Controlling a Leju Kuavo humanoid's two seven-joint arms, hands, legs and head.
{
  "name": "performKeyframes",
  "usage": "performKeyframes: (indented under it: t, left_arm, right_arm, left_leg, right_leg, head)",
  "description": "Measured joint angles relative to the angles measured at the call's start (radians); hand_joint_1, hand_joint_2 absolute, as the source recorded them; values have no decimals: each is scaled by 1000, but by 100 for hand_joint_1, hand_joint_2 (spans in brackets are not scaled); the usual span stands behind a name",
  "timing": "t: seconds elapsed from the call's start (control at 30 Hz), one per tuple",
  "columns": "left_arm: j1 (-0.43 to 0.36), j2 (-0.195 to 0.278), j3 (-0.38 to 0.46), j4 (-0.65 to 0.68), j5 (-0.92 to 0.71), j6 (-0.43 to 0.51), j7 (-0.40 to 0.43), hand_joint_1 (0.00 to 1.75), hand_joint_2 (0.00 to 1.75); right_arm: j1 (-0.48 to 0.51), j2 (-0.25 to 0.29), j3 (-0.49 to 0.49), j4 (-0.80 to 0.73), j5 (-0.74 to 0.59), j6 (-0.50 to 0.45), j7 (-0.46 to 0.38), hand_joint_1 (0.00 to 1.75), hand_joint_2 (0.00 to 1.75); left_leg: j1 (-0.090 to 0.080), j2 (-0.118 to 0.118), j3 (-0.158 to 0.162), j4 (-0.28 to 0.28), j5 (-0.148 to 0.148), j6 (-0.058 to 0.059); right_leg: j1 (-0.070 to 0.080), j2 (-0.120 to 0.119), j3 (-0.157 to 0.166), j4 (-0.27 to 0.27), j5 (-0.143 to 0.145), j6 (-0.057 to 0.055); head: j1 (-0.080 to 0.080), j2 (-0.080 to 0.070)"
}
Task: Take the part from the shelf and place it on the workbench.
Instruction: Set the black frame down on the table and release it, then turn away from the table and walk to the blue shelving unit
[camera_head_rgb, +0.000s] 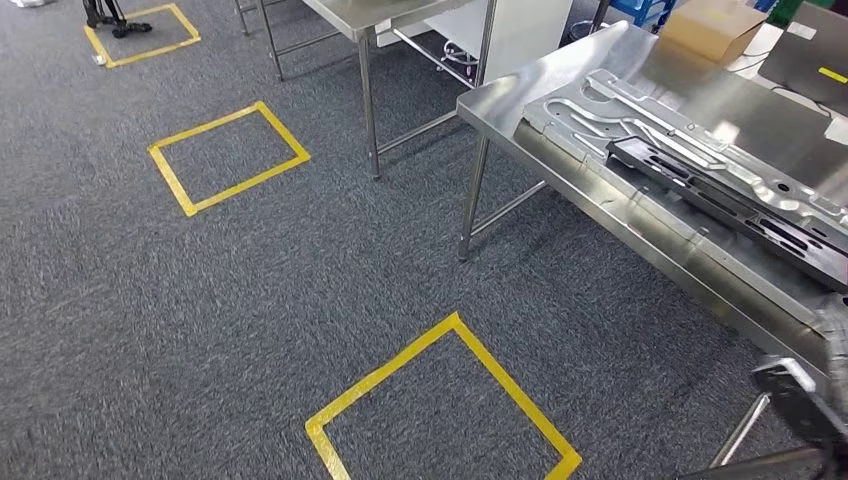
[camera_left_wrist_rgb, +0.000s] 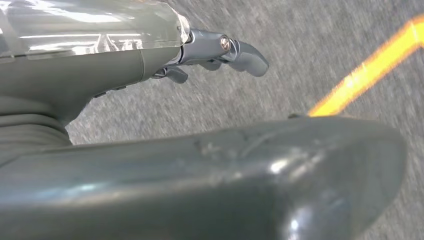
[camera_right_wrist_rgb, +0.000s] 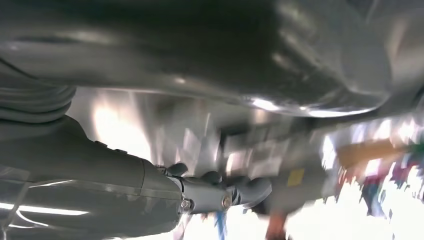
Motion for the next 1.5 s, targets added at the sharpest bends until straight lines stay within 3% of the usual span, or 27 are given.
performKeyframes:
  t: [0.07,0.1,0.13,0.17,0.2,0.27,0.33,0.47,0.53,0.6,0.63,0.67,0.7,0.77,0.83,0.97,1.03,1.1,1.13,1.17,1.2,1.27,1.33,1.4,1.47,1.5]
  left_arm:
    - [2,-1,4,0,-6,1,0,0,0]
    - [3,-1,5,0,-11,1,1,0,0]
    - [5,-2,5,0,-16,1,2,0,0]
    - [7,-3,6,0,-21,1,4,0,0]
    - [9,-4,6,0,-24,2,5,0,0]
    - [9,-7,6,0,-30,4,8,0,0]
    - [8,-11,5,0,-35,9,13,0,0]
    - [10,-13,5,0,-42,28,25,0,0]
    - [12,-14,5,0,-49,35,28,0,0]
    - [14,-14,5,0,-52,40,29,0,0]
    - [15,-14,5,0,-53,42,29,0,0]
    - [16,-14,5,0,-53,45,29,0,0]
    - [17,-15,5,0,-54,47,29,0,0]
    - [17,-17,5,0,-55,51,27,0,0]
    - [16,-20,6,0,-54,52,24,0,0]
    - [16,-21,7,0,-53,53,22,0,0]
    - [15,-22,9,0,-50,54,22,0,0]
    - [16,-22,12,0,-44,49,20,0,0]
    - [17,-23,14,0,-40,45,18,0,0]
    - [18,-24,16,0,-37,41,16,0,0]
    - [18,-24,18,0,-34,38,16,0,0]
    - [18,-27,21,0,-32,33,20,0,0]
    - [16,-30,24,0,-32,33,24,0,0]
    - [15,-33,27,0,-32,33,25,0,0]
    - [15,-34,29,0,-32,32,25,0,0]
    - [16,-34,31,0,-32,32,26,0,0]
  right_arm:
    - [38,62,117,-2,40,-56,36,0,0]
    - [54,84,177,6,60,-93,54,0,0]
    - [68,103,236,17,74,-130,72,0,0]
    - [79,118,289,31,81,-161,86,0,0]
    - [87,129,335,46,81,-183,97,0,0]
    - [95,143,407,76,78,-206,117,0,0]
    - [101,153,459,107,77,-210,131,0,0]
    - [124,188,530,190,68,-212,126,0,0]
    - [127,214,545,249,59,-219,108,0,0]
    - [122,238,549,326,54,-230,83,0,0]
    - [115,248,548,373,54,-237,66,0,0]
    - [106,256,545,424,53,-242,47,0,0]
    - [93,263,538,478,51,-248,25,0,0]
    - [61,274,514,582,43,-256,-19,0,0]
    - [27,279,481,670,34,-260,-54,0,0]
    - [-24,285,430,809,30,-261,-85,0,0]
    - [-48,288,411,874,30,-262,-102,0,0]
    - [-76,291,388,947,32,-267,-120,0,0]
    - [-87,292,376,982,33,-271,-125,0,0]
    - [-95,293,365,1014,34,-274,-128,0,0]
    - [-102,295,356,1042,35,-277,-129,0,0]
    - [-114,298,342,1086,37,-280,-131,0,0]
    - [-128,300,331,1119,37,-282,-132,0,0]
    - [-137,301,322,1143,38,-284,-133,0,0]
    - [-141,304,318,1160,38,-285,-133,0,0]
    - [-142,306,317,1166,38,-286,-134,0,0]
  left_leg:
    - [-8,3,-19,1,14,9]
    - [-12,4,-29,3,20,11]
    - [-16,4,-37,6,24,12]
    - [-19,5,-44,11,27,12]
    - [-22,5,-49,16,28,12]
    - [-27,7,-55,28,28,9]
    - [-29,9,-64,35,29,3]
    - [-26,8,-78,57,16,-18]
    - [-20,2,-119,147,-40,-33]
    - [-8,0,-179,279,-101,-47]
    - [-1,0,-198,320,-110,-54]
    - [6,1,-198,322,-98,-60]
    - [12,1,-179,284,-69,-67]
    - [22,-3,-114,150,-7,-79]
    - [22,-10,-82,73,14,-72]
    - [14,-10,-90,64,25,-32]
    - [13,-7,-94,60,35,-17]
    - [7,-3,-104,60,40,-9]
    - [2,-2,-107,61,41,-7]
    - [-2,-1,-109,61,42,-5]
    - [-6,-2,-110,62,43,-4]
    - [-11,-1,-107,62,43,-4]
    - [-15,1,-109,64,43,-8]
    - [-15,3,-111,64,44,-15]
    - [-16,3,-115,71,38,-25]
    - [-16,2,-124,94,21,-31]
  right_leg:
    - [1,1,-48,128,-86,-3]
    - [3,1,-66,188,-116,-4]
    - [5,2,-70,221,-129,-6]
    - [8,2,-53,216,-123,-9]
    - [12,1,-18,172,-101,-14]
    - [22,-2,71,35,-58,-32]
    - [31,-7,113,-45,-49,-50]
    - [28,-8,116,-70,-40,-69]
    - [21,-9,116,-78,-33,-76]
    - [20,-8,111,-77,-31,-78]
    - [19,-7,109,-75,-31,-77]
    - [17,-5,107,-73,-31,-75]
    - [13,-2,105,-68,-31,-71]
    - [6,5,98,-53,-35,-57]
    - [5,12,90,-41,-37,-40]
    - [0,15,80,-32,-40,-14]
    - [0,11,48,41,-93,-11]
    - [4,9,-13,176,-163,-14]
    - [7,9,-35,227,-180,-16]
    - [11,9,-38,241,-177,-21]
    - [15,9,-23,217,-156,-27]
    - [27,7,50,82,-93,-48]
    - [39,1,101,-23,-60,-64]
    - [45,-1,107,-46,-58,-71]
    - [39,0,109,-58,-49,-76]
    - [34,0,111,-64,-45,-79]
  head:
    - [0,0]
    - [0,0]
    - [0,0]
    - [0,0]
    - [0,0]
    - [0,0]
    - [0,0]
    - [-1,0]
    - [-2,0]
    - [-2,0]
    - [-2,0]
    - [-2,0]
    - [-2,0]
    - [-3,0]
    - [-2,0]
    - [0,0]
    - [0,0]
    - [0,0]
    - [0,0]
    - [0,0]
    - [0,0]
    - [0,0]
    - [-1,0]
    - [-1,0]
    - [-1,0]
    - [-2,0]
